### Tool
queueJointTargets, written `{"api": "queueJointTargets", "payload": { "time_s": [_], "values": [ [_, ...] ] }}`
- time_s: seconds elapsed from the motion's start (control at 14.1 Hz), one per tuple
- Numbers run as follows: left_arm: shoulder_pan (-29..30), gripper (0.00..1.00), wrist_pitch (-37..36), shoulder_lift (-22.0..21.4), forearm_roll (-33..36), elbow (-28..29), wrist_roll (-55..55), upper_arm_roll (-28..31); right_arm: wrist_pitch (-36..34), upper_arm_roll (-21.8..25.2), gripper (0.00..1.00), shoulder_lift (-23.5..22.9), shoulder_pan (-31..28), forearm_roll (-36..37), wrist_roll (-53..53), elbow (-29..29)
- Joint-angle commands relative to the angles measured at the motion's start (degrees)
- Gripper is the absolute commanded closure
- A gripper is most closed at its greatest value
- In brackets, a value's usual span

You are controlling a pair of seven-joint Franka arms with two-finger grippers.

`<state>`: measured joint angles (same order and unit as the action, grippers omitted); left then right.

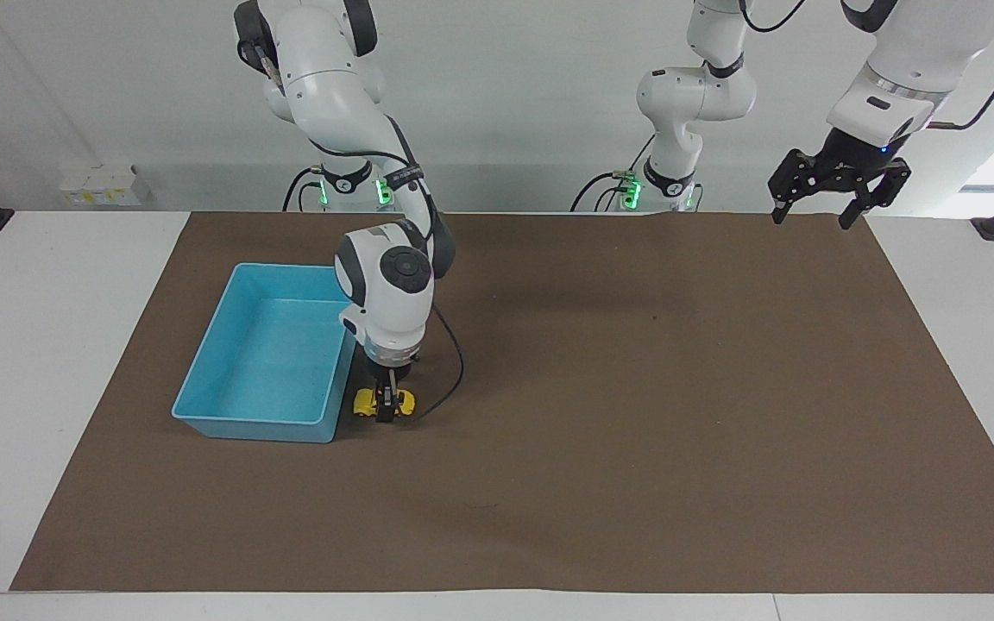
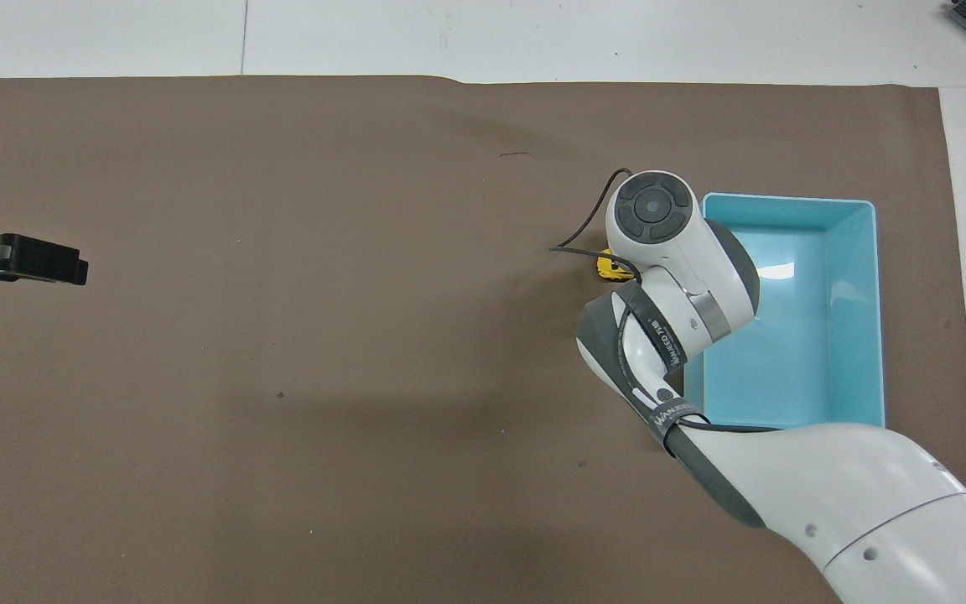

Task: Wind up and store yellow beetle car
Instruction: 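Reach the right gripper down to the yellow car beside the bin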

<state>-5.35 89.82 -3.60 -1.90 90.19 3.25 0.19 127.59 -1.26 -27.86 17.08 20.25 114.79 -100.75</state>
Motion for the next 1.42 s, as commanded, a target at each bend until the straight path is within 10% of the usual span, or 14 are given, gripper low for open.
{"api": "queueJointTargets", "payload": {
  "time_s": [0.0,0.85,1.35],
  "values": [
    [-0.4,0.0,-0.3,-0.9,0.8,1.0,-0.1,0.0,0.9,-0.3,1.0,0.4,-0.1,1.5,1.8,-0.8],
    [0.4,0.0,-0.9,-1.1,0.8,1.1,2.3,0.3,-7.4,-2.6,1.0,5.4,2.3,0.9,0.9,2.1],
    [0.4,0.0,-0.9,-1.1,0.8,1.1,2.3,0.6,-13.8,-2.7,1.0,14.8,0.5,-12.0,-13.6,2.2]
  ]
}}
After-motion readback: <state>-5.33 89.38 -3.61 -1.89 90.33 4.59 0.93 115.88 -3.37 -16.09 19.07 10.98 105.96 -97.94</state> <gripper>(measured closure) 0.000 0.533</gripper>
